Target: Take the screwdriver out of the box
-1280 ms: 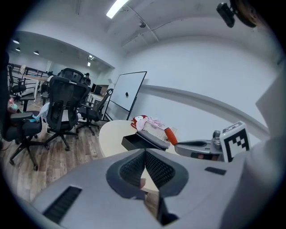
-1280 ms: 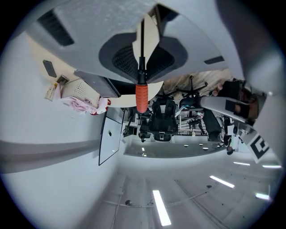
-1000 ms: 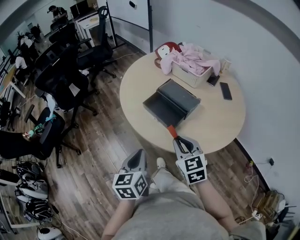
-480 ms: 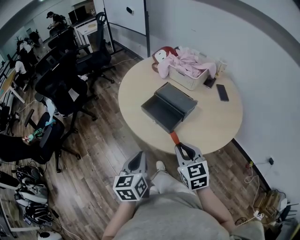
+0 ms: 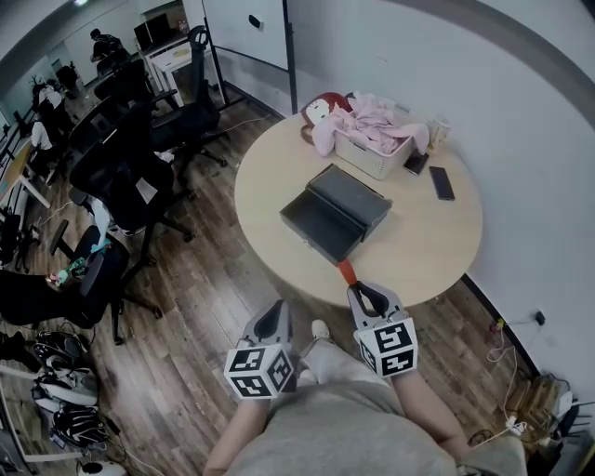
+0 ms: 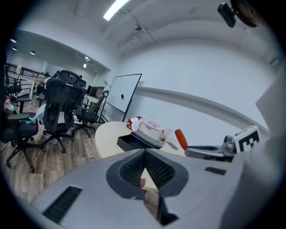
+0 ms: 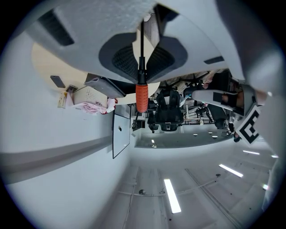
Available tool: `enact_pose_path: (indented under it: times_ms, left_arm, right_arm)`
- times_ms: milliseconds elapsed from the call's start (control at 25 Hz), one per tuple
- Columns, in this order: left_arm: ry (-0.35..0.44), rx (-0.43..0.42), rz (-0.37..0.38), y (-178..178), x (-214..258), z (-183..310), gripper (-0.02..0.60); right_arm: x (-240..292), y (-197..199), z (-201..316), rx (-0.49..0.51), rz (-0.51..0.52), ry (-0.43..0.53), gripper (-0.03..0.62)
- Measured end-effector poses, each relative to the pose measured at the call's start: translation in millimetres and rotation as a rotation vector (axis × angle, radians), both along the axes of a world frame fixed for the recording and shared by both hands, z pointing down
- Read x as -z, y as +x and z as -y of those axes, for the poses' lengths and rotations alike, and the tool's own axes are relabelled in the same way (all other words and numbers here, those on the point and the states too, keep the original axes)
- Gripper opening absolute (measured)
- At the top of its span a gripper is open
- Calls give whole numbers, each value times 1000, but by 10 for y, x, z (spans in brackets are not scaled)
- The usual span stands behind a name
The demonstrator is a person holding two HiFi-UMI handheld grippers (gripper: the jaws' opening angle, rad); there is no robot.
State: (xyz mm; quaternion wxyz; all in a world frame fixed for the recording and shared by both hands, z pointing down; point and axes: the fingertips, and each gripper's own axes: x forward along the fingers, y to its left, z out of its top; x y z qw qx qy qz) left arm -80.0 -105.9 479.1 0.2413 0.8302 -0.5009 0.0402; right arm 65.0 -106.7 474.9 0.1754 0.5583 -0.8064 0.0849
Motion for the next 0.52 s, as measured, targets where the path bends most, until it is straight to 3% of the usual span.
enact_pose_path:
  times_ms: [520]
  left_arm:
    - [-5, 4, 2, -36, -11, 52, 3]
  right_arm:
    - [22, -32, 54, 6, 6, 8, 48]
